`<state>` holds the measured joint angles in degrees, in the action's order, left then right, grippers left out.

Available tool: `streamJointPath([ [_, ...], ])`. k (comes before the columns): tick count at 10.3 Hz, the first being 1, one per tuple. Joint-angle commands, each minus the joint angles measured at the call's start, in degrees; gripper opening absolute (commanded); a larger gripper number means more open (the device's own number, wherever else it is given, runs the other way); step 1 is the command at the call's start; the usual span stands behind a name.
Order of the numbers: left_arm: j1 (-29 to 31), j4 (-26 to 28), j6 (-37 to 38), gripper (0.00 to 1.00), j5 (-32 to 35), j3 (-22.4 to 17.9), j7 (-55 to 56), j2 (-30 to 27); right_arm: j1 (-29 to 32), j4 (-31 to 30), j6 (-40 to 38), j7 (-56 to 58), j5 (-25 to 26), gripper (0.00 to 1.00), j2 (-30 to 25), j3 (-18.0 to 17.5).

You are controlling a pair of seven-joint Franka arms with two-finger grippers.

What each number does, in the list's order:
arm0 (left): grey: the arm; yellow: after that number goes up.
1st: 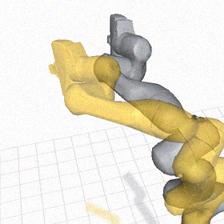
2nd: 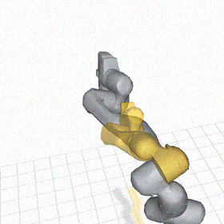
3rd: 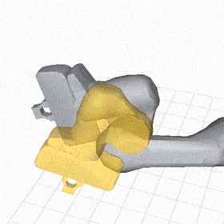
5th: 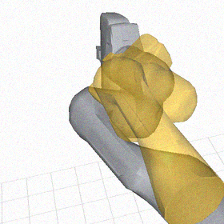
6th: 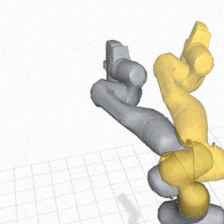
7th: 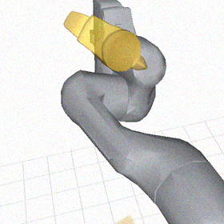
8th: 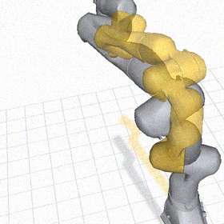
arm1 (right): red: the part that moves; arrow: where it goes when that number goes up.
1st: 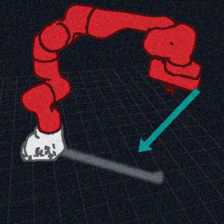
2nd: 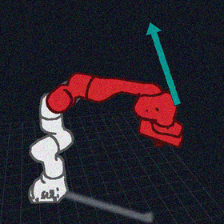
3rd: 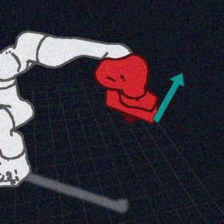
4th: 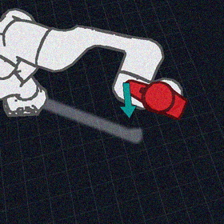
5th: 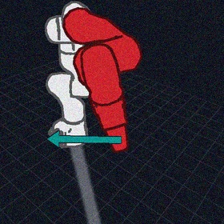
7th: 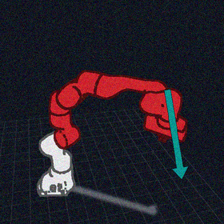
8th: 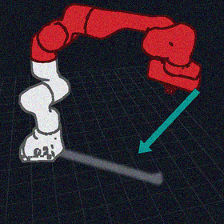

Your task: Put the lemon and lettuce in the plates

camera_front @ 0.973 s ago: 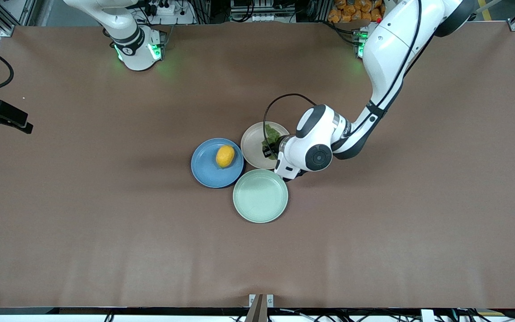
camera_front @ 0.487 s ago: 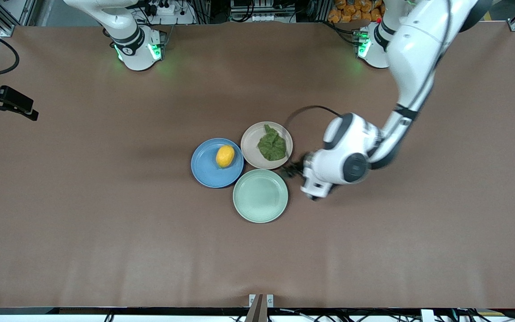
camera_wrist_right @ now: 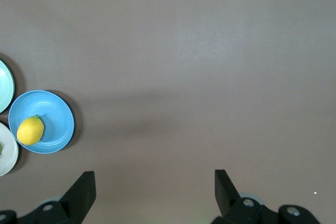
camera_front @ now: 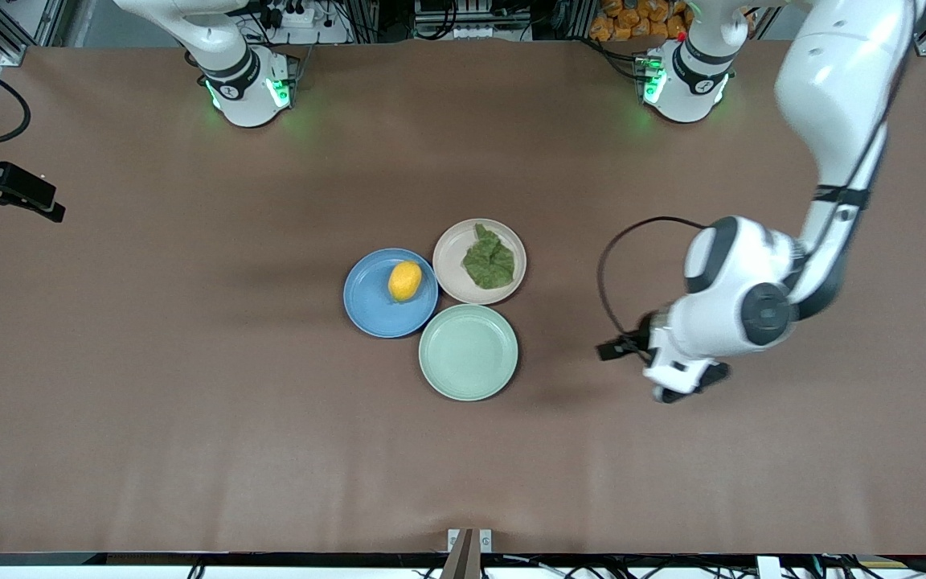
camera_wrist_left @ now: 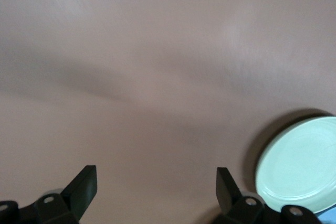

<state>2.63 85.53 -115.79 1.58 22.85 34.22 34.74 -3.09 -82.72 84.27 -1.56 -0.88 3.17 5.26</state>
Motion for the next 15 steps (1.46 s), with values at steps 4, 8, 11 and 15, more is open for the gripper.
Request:
streamJointPath([
  [4,8.8,-3.2,11.1,1.0,1.5,0.2,-18.1,-9.2,-1.0,-1.7,1.9,0.7,-0.1,1.0,-0.9,1.1],
  [8,7.7,-13.2,26.2,1.0,1.1,-1.8,-18.0,-13.7,-1.0,-3.6,3.9,0.7,0.0,1.0,-0.9,1.1],
  [11,3.6,-13.7,36.5,1.0,0.1,-8.9,-18.0,-19.6,-0.7,-5.1,4.9,0.7,0.0,1.0,-1.0,1.0],
  [15,-0.8,-13.6,38.4,1.0,-1.7,-19.2,-18.5,-21.6,-0.7,-6.8,7.3,0.7,0.0,1.0,-1.0,0.9],
])
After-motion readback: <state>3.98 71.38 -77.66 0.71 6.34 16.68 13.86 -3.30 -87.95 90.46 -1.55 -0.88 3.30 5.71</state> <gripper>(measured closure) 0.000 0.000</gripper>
